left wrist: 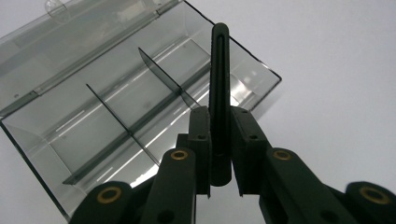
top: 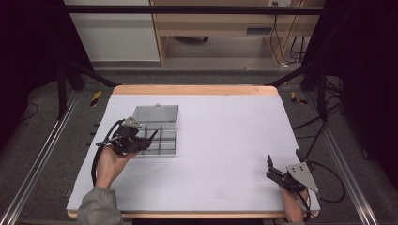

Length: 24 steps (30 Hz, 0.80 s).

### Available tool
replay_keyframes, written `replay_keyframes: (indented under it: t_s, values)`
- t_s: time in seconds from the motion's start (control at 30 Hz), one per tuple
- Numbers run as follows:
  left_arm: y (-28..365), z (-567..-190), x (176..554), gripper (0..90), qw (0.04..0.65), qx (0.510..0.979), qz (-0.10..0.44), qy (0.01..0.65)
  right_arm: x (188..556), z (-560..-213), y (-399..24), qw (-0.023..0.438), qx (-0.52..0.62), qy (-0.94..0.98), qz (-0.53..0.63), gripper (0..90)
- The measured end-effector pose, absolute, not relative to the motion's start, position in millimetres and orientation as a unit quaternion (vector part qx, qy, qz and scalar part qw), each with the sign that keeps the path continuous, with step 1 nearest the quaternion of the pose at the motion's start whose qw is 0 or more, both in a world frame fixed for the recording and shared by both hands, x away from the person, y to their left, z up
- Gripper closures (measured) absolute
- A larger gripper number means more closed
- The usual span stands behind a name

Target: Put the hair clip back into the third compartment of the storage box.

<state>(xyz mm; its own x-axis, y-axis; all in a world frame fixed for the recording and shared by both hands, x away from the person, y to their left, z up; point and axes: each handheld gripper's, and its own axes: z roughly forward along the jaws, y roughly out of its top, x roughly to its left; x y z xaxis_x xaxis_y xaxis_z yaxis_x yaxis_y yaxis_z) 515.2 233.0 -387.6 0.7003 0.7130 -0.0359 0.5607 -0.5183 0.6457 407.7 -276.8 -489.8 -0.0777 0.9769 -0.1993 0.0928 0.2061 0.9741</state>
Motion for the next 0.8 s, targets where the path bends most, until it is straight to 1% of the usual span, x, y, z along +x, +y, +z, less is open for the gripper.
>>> replay_keyframes:
  t_s: [0.23,0.43,0.8]
  values:
    - [228,-386,523,78.7,0.329,0.857,0.13,0.374,408,-490,-277,0.506,0.453,0.59,0.437,5.1]
    - [221,-394,535,78.7,0.34,0.848,0.129,0.386,408,-490,-277,0.505,0.453,0.592,0.434,5.1]
    - [208,-408,556,78.6,0.326,0.848,0.127,0.398,408,-490,-277,0.505,0.454,0.593,0.434,5.1]
